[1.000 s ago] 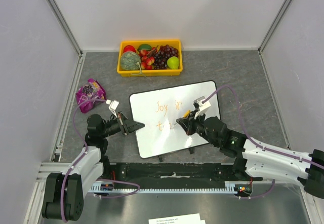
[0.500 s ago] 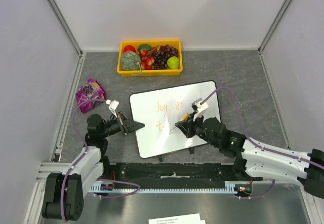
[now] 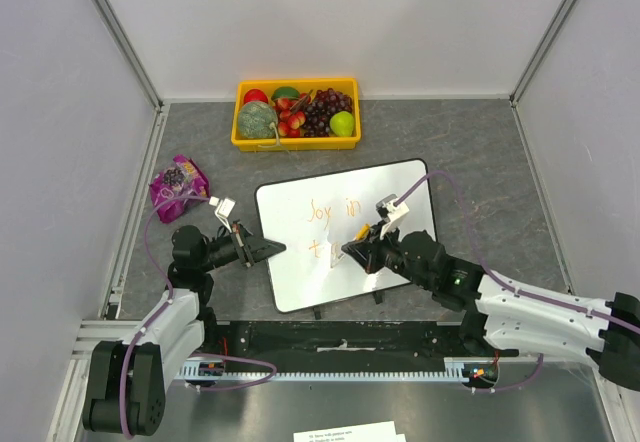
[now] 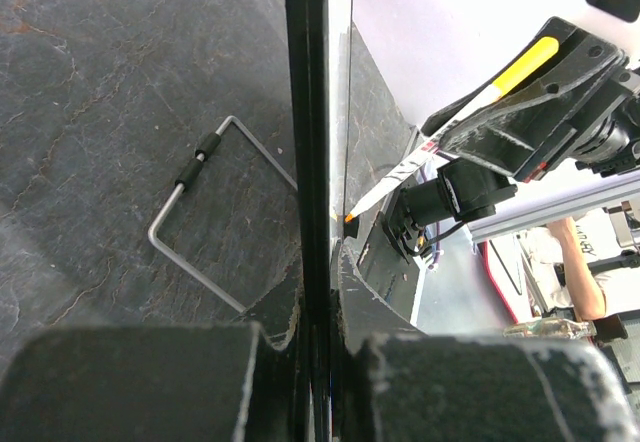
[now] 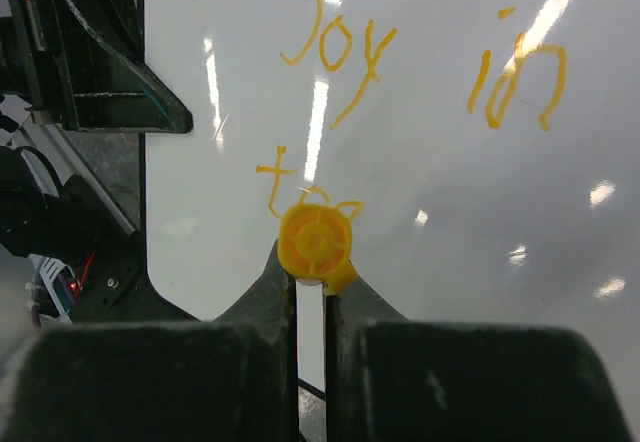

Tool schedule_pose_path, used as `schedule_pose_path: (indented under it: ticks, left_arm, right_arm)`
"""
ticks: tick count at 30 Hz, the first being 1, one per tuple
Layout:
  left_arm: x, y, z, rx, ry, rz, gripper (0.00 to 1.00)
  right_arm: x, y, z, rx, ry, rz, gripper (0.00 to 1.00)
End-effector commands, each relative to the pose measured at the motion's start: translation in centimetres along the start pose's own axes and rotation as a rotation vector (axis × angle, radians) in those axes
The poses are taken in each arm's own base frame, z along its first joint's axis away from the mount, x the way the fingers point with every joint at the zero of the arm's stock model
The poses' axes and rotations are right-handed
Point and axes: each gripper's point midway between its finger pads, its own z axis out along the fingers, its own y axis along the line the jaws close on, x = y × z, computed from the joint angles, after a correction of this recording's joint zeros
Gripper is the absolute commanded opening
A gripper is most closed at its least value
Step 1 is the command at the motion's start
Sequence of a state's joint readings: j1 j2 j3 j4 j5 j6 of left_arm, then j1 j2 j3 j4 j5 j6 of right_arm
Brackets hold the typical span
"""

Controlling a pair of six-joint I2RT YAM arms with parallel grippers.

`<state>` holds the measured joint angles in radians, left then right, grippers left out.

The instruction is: Write a sentence on the whiteboard

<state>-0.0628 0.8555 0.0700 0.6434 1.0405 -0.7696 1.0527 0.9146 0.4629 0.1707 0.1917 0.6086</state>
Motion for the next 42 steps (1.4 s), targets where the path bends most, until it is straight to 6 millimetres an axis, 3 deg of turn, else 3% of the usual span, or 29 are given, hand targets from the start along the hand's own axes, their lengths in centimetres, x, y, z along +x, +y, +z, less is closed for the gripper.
schedule_pose_path:
  ticks: [1,6,14,22,42]
  left_arm:
    - [0.6,0.7,-0.1,-0.001,0.006,0.089,0.02]
    - [0.6,0.6,-0.1,0.0,0.007,0.089,0.02]
    - [0.6,0.7,-0.1,-0.002,0.006,0.086,0.02]
    - [0.7,0.7,-0.1,0.001,0.01,0.084,0.02]
    - [0.6,0.7,-0.1,-0.001,0.008,0.085,0.02]
  right_arm:
    - [-4.0,1.3,-1.6,-0.037,-0.106,0.01,0.0]
    - [-6.6,1.5,-2.5,-0.024,-0.166,-0.002,0.0]
    - [-7.3,-1.0,-1.6,0.094,-0.171,-0.041,0.0]
    - [-6.9,-1.9,-0.8,0.109,-0.159,-0.027,0.0]
    - [-3.7,-3.5,-0.2,0.141,-0.091,-0.015,0.0]
